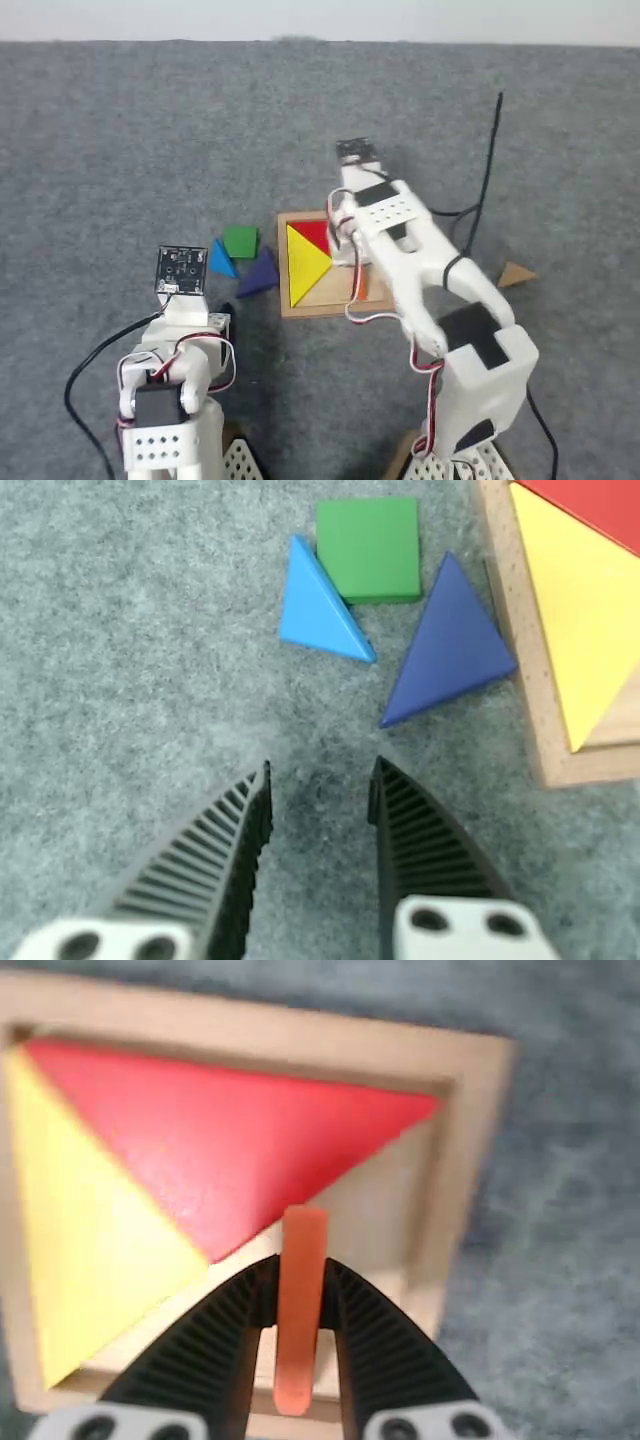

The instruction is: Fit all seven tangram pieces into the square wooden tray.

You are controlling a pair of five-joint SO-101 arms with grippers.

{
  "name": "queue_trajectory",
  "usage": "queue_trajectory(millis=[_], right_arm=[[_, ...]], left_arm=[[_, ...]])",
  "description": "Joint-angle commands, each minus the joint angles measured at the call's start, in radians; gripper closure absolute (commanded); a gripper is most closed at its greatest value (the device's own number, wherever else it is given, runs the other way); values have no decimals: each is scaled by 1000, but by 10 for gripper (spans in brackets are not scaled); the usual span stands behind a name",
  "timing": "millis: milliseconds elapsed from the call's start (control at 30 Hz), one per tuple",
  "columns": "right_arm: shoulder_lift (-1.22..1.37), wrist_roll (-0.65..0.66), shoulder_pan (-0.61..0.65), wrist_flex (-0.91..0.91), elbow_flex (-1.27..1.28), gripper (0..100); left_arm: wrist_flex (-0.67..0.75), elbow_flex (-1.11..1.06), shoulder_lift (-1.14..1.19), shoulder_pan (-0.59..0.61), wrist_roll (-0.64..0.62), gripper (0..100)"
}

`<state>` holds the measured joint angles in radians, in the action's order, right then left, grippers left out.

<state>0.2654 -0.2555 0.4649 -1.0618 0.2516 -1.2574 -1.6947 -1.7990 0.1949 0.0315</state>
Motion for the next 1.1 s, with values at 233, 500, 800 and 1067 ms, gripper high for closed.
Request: queue_trajectory(millis=[233,500,800,1067], right_arm=[[-16,48,2,19,-83,870],[-18,132,-68,16,-161,845],[-7,189,-140,-8,-160,868],[-133,189,-114,-19,-149,864]], left_arm=[[0,12,-11,0,11,849],[0,12,-11,0,11,849],[0,12,-11,0,11,849],[0,12,-11,0,11,849]])
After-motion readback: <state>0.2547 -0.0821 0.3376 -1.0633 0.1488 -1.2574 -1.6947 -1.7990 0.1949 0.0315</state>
